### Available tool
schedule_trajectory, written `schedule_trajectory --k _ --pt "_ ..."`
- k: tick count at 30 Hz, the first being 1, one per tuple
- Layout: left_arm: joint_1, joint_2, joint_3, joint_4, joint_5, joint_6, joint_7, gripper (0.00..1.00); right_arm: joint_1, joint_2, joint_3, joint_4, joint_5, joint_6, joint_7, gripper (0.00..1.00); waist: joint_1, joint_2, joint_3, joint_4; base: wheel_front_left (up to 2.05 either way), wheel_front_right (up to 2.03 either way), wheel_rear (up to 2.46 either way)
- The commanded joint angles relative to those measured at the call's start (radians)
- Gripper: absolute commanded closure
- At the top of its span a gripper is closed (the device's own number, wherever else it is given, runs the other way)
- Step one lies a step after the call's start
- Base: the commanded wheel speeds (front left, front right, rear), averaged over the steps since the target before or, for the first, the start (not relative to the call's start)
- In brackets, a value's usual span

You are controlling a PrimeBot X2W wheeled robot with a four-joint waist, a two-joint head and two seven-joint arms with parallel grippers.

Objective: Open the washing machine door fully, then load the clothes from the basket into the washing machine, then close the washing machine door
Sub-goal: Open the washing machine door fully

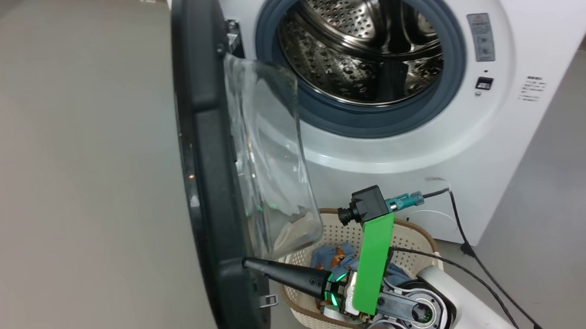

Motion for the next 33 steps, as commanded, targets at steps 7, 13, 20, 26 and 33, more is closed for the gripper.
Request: schedule_trajectory --k 7,13,20,26,33 --pt "-0.071 0.009 0.011 -0.034 0.002 0.061 -0.006 0.0 0.023 -0.047 0.004 -0.162 -0.114 0.002 -0.047 0.56 0.0 0.0 -0.021 -0.091 0.0 0.0 0.0" --pt "-0.12 0.009 -0.001 0.002 0.014 0.1 -0.006 0.0 0.04 -0.157 0.032 -0.263 -0.256 0.002 -0.261 0.0 0.0 0.0 -0.035 -0.139 0.0 0.0 0.0" --pt "-0.106 0.009 0.011 -0.017 0.031 0.121 -0.006 0.0 0.031 -0.336 0.148 -0.215 -0.452 0.002 -0.621 0.0 0.0 0.0 -0.051 -0.19 0.0 0.0 0.0" --pt "-0.085 0.009 0.023 -0.026 0.039 0.12 -0.006 0.0 0.035 -0.435 0.196 -0.111 -0.573 0.002 -0.766 0.0 0.0 0.0 -0.059 -0.219 0.0 0.0 0.0" --pt "-0.076 0.009 0.03 -0.031 0.04 0.117 -0.006 0.0 0.138 -0.417 -0.026 -0.083 -0.778 0.002 -0.772 0.0 0.0 0.0 -0.063 -0.233 0.0 0.0 0.0"
